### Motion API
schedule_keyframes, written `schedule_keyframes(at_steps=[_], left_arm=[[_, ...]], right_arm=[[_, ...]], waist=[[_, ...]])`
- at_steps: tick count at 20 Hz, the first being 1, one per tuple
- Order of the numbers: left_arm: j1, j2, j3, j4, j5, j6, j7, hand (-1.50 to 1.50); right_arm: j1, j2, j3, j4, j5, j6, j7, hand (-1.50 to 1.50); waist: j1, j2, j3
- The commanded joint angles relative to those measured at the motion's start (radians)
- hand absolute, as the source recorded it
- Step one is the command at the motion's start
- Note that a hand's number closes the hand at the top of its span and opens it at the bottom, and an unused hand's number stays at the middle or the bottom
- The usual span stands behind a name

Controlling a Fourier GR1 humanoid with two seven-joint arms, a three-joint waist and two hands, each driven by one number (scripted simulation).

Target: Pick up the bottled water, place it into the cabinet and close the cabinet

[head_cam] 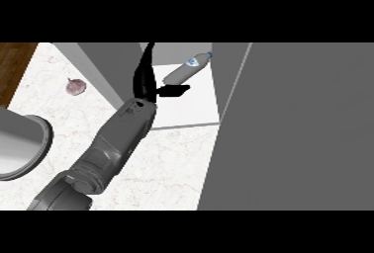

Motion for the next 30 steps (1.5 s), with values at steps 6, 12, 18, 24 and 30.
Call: schedule_keyframes(at_steps=[6,12,18,24,30], left_arm=[[0.005,0.019,0.058,-0.111,0.051,-0.226,-0.131,1.50],[0.080,-0.010,0.087,-0.184,0.138,-0.402,-0.280,1.50],[0.064,-0.011,0.080,-0.227,0.175,-0.586,-0.194,1.50],[0.206,-0.011,0.014,-0.320,0.257,-0.751,-0.206,1.50],[0.353,-0.003,-0.058,-0.537,0.302,-0.794,-0.128,1.50]], right_arm=[[0.026,-0.023,0.028,-0.070,0.020,0.004,0.012,-1.50],[0.008,-0.021,0.005,-0.063,0.001,0.001,0.012,-1.50],[0.018,-0.002,0.037,-0.074,0.073,-0.049,0.075,-1.50],[0.060,-0.054,-0.012,-0.073,0.050,-0.043,-0.002,-1.50],[0.098,-0.090,0.042,-0.093,0.102,-0.072,0.012,-1.50]], waist=[[0.009,-0.005,-0.001],[0.019,-0.013,0.000],[0.062,-0.030,0.001],[0.079,-0.036,0.002],[0.105,-0.048,0.002]])
